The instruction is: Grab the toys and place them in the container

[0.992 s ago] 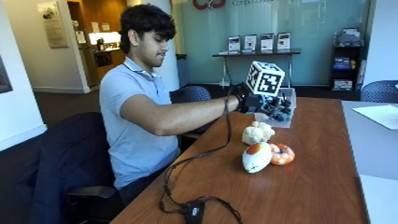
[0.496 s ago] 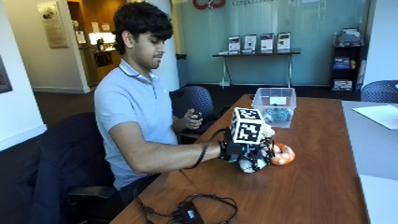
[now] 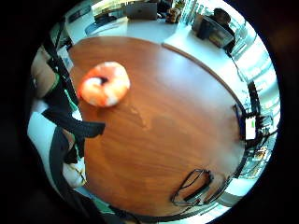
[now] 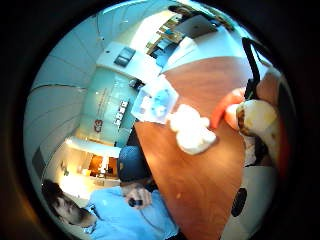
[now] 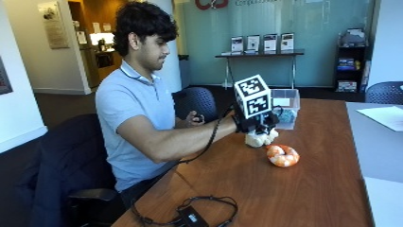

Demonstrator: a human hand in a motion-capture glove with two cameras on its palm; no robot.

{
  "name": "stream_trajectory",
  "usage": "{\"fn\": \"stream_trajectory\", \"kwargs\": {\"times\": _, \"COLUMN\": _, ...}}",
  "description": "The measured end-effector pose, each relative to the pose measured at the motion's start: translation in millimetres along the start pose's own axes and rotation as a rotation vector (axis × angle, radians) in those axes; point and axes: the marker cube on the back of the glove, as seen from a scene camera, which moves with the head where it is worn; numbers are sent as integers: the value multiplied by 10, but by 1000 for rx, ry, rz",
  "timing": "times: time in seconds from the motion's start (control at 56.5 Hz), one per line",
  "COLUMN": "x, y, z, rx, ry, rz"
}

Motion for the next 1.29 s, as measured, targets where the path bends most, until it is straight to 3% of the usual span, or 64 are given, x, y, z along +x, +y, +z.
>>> {"fn": "stream_trajectory", "kwargs": {"times": 0.195, "x": -743, "y": -750, "z": -90, "rx": -143, "ry": -67, "rz": -59}}
{"fn": "stream_trajectory", "kwargs": {"times": 0.496, "x": -2049, "y": -1716, "z": 143, "rx": -201, "ry": -22, "rz": -139}}
{"fn": "stream_trajectory", "kwargs": {"times": 0.85, "x": -2985, "y": -2133, "z": 625, "rx": -242, "ry": -84, "rz": -203}}
{"fn": "stream_trajectory", "kwargs": {"times": 1.045, "x": -2821, "y": -1979, "z": 710, "rx": -270, "ry": -49, "rz": -229}}
{"fn": "stream_trajectory", "kwargs": {"times": 1.293, "x": -1499, "y": -1349, "z": 538, "rx": -486, "ry": 116, "rz": -64}}
